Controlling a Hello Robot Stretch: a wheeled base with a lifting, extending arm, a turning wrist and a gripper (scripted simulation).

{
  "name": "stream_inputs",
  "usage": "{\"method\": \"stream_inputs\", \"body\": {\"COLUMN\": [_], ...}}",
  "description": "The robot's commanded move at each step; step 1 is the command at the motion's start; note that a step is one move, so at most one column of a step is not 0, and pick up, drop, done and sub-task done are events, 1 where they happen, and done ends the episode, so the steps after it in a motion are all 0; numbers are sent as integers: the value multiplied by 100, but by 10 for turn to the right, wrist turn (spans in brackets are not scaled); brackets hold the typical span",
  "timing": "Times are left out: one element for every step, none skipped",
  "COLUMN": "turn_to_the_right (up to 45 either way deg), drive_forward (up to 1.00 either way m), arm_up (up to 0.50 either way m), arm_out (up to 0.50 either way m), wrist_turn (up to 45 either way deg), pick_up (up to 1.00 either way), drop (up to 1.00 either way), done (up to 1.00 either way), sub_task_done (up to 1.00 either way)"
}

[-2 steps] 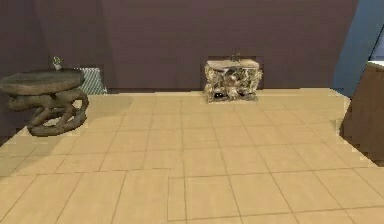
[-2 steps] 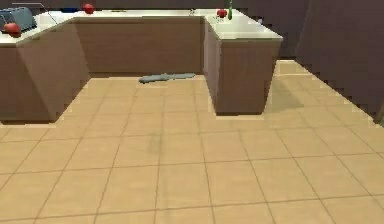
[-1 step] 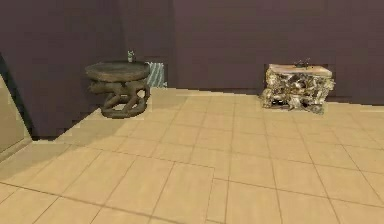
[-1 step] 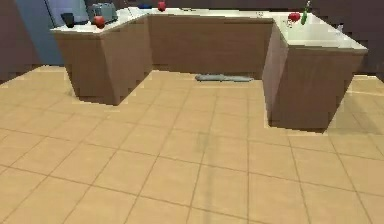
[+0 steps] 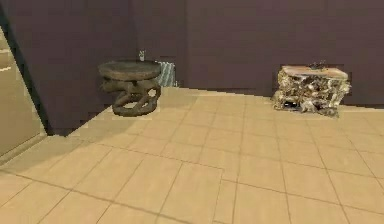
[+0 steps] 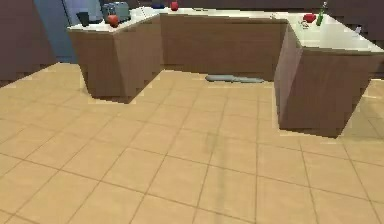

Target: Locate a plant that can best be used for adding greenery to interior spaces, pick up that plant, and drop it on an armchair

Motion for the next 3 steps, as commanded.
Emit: {"method": "stream_inputs", "body": {"turn_to_the_right": [0, 0, 0], "drive_forward": [100, 100, 35], "arm_up": [0, 0, 0], "arm_out": [0, 0, 0], "wrist_turn": [0, 0, 0], "pick_up": [0, 0, 0], "drop": [0, 0, 0], "done": [0, 0, 0], "sub_task_done": [0, 0, 0]}}
